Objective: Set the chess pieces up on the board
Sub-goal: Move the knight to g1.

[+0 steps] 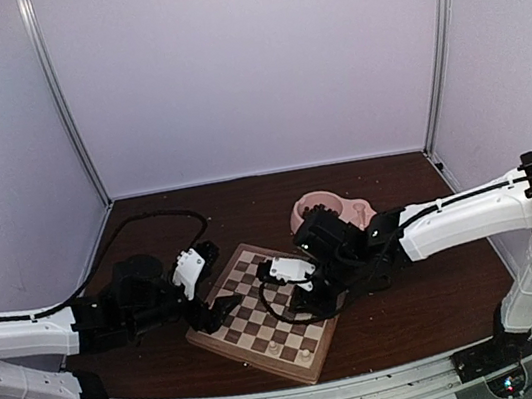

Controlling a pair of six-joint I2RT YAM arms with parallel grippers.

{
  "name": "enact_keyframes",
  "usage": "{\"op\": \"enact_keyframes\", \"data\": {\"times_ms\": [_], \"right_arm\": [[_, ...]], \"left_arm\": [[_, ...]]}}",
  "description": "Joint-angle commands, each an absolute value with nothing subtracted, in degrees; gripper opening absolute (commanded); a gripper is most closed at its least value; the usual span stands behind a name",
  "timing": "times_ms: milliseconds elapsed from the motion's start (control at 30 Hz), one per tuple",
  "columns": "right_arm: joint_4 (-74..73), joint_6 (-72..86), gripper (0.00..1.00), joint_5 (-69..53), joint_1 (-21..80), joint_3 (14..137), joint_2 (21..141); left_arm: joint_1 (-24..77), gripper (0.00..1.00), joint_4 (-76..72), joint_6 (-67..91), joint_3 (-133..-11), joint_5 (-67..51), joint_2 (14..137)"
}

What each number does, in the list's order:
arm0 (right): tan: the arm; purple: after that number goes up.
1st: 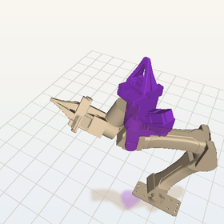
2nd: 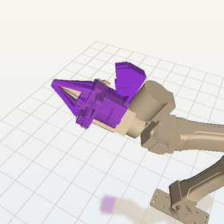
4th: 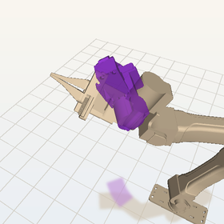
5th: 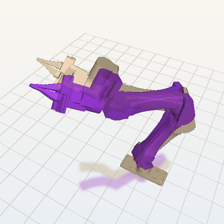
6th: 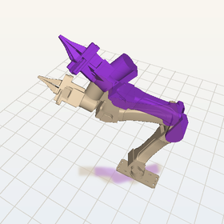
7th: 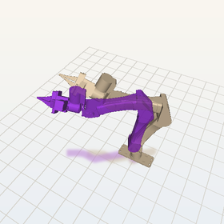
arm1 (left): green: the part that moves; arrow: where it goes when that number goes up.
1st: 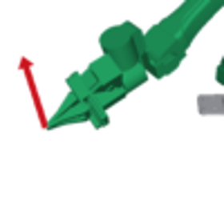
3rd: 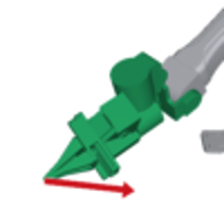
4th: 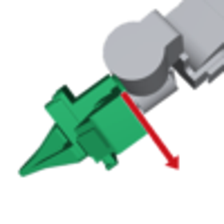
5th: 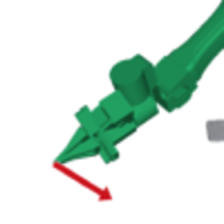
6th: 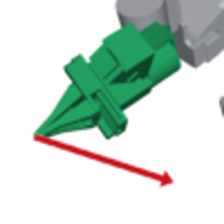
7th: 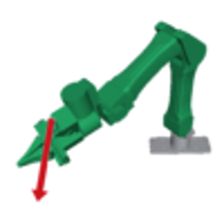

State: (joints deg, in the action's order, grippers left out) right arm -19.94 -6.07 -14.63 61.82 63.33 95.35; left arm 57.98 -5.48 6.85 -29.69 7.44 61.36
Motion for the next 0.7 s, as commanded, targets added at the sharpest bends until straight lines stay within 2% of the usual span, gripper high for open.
{"op": "enact_keyframes", "data": {"times_ms": [0,67,133,267,667], "right_arm": [[-20.9,-7.4,0.19,-14.7,63.6,63.3,93.8],[-21.0,-7.1,0.32,-13.0,63.7,63.3,93.9],[-21.0,-6.5,0.37,-10.9,63.7,63.4,93.8],[-20.2,-3.5,0.37,-5.4,63.6,63.2,93.9],[-15.6,0.0,0.37,1.2,63.4,59.4,93.2]], "left_arm": [[58.2,0.89,-6.7,6.2,-30.6,8.3,60.9],[58.2,0.89,-6.6,6.2,-30.8,8.3,61.2],[58.2,0.89,-6.6,6.2,-30.8,8.2,61.3],[58.2,0.89,-6.8,6.1,-30.7,8.0,62.0],[58.2,0.89,-6.8,5.9,-31.0,8.0,62.6]]}}
